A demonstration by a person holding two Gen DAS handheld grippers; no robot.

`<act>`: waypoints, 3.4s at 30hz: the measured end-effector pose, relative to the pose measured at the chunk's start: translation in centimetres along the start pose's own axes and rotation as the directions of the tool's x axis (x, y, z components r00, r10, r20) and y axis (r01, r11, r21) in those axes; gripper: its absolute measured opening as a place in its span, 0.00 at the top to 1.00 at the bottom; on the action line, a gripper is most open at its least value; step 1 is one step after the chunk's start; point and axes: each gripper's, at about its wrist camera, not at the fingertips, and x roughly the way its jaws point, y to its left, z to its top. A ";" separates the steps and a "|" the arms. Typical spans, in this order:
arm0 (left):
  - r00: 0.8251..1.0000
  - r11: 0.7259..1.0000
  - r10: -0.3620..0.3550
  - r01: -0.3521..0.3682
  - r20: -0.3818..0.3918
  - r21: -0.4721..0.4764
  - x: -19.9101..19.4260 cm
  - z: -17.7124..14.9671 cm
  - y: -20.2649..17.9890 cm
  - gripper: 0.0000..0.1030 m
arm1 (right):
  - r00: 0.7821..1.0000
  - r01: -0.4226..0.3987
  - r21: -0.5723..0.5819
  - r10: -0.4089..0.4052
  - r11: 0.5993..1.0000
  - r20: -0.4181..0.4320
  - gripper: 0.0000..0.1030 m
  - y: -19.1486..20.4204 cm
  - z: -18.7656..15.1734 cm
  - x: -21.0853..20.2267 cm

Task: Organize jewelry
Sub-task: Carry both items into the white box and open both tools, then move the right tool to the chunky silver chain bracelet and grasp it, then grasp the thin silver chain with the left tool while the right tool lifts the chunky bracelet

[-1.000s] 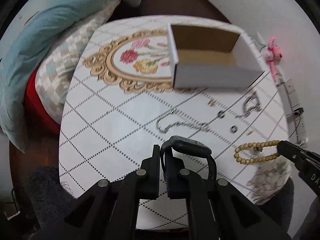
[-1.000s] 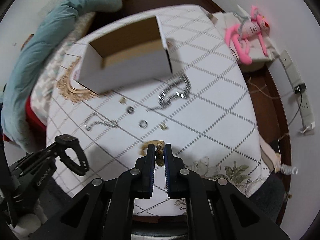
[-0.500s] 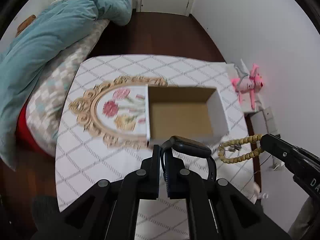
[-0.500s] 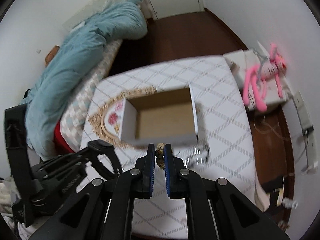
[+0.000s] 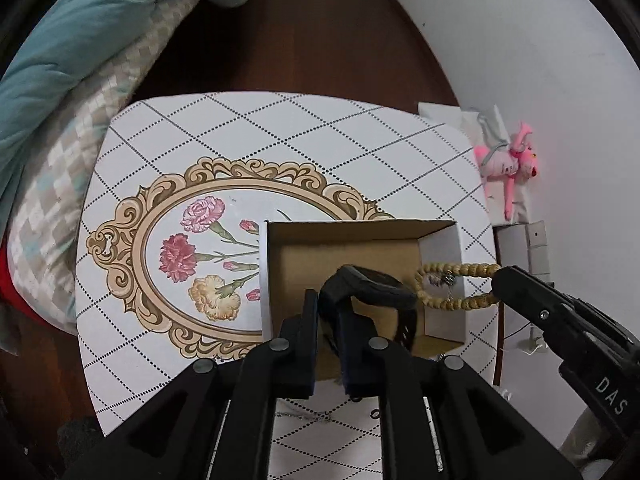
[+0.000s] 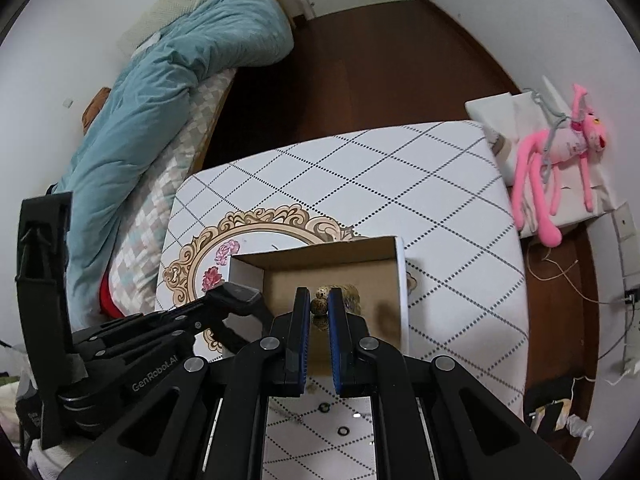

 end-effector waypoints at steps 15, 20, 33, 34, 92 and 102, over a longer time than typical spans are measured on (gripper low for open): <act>0.966 0.981 0.188 -0.193 0.177 0.010 -1.6 -0.7 0.9 0.00 | 0.977 0.209 -0.088 -0.212 0.974 -0.032 0.14 -2.2 -2.0 2.7; 0.953 0.970 0.238 -0.243 0.186 0.004 -0.9 -2.3 1.6 0.00 | 0.945 0.323 -0.140 -0.328 0.936 -0.013 0.03 -2.0 -3.6 3.6; 0.948 0.967 0.253 -0.256 0.195 -0.012 -0.8 -5.1 1.8 0.00 | 0.920 0.392 -0.117 -0.387 0.913 0.062 0.01 -2.0 -6.1 2.6; 0.945 0.966 0.256 -0.258 0.202 -0.014 -1.1 -5.3 1.7 0.00 | 0.919 0.394 -0.113 -0.388 0.912 0.070 0.01 -1.9 -6.2 2.2; 0.976 0.976 0.207 -0.211 0.070 0.055 6.1 -15.3 3.6 0.75 | 0.926 0.374 0.041 -0.376 0.926 0.044 0.54 -8.1 -14.6 7.9; 0.988 0.990 0.138 -0.140 0.073 0.025 3.7 -15.8 4.2 1.00 | 0.963 0.266 0.080 -0.269 0.961 0.032 0.96 -8.5 -14.9 6.5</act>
